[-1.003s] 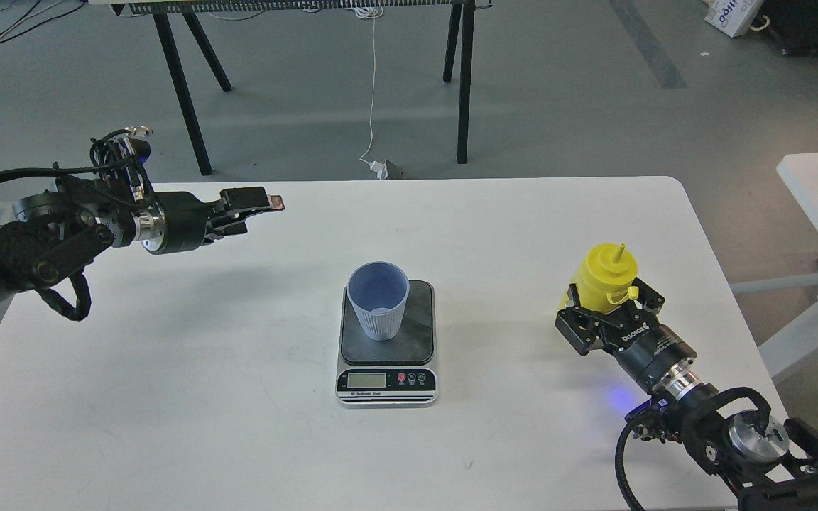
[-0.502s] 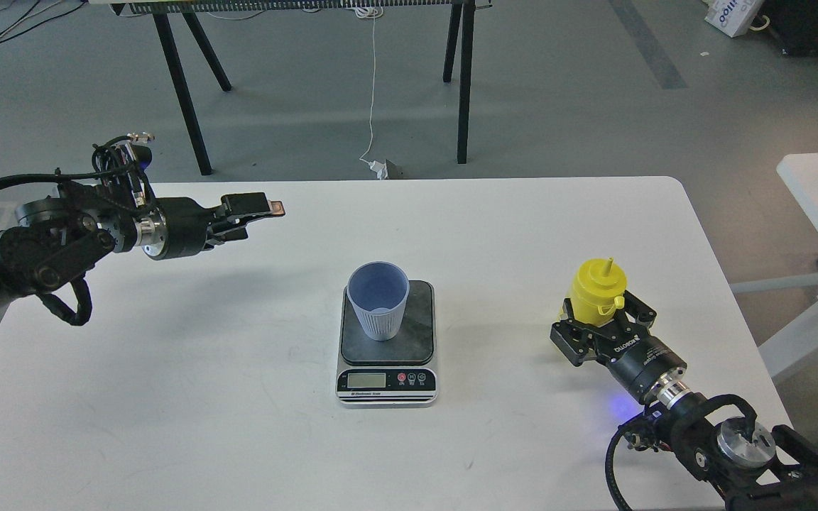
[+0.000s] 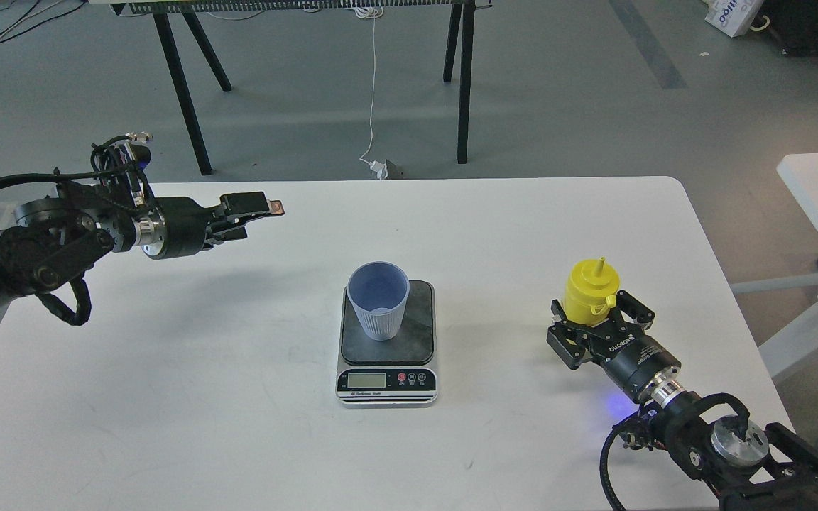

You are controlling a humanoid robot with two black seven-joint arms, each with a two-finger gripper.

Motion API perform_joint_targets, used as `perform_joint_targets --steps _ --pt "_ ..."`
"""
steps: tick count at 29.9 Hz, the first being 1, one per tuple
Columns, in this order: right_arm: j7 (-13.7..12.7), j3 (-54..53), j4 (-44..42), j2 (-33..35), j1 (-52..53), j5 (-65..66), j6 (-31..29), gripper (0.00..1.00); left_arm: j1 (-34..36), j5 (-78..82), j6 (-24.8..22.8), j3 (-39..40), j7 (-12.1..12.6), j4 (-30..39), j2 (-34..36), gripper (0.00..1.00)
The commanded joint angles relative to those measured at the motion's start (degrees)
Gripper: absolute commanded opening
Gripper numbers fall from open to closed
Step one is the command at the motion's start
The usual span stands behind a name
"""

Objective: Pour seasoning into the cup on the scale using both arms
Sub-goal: 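Lower the yellow bottle onto the table, then open the right gripper and pull it away from the bottle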

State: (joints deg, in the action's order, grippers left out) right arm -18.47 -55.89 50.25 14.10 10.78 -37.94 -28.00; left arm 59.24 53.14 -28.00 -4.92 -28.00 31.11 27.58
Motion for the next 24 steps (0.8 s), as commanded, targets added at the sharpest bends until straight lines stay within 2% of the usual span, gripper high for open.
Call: perform_joint_targets --steps 1,9,24 --pt "0.01 0.17 0.37 0.4 -0.32 1.46 0.0 1.0 0.0 -0.05 0.0 0.0 0.0 0.0 -0.16 0.99" --pt "-0.08 0.61 3.44 3.91 -2.52 2.43 0.0 1.0 0.09 0.03 0.0 0.0 0.0 0.0 -0.25 0.99" --pt "0.27 -0.53 14.51 9.27 -13.32 2.43 0.0 1.0 0.0 0.03 0.0 0.0 0.0 0.0 0.1 0.99"
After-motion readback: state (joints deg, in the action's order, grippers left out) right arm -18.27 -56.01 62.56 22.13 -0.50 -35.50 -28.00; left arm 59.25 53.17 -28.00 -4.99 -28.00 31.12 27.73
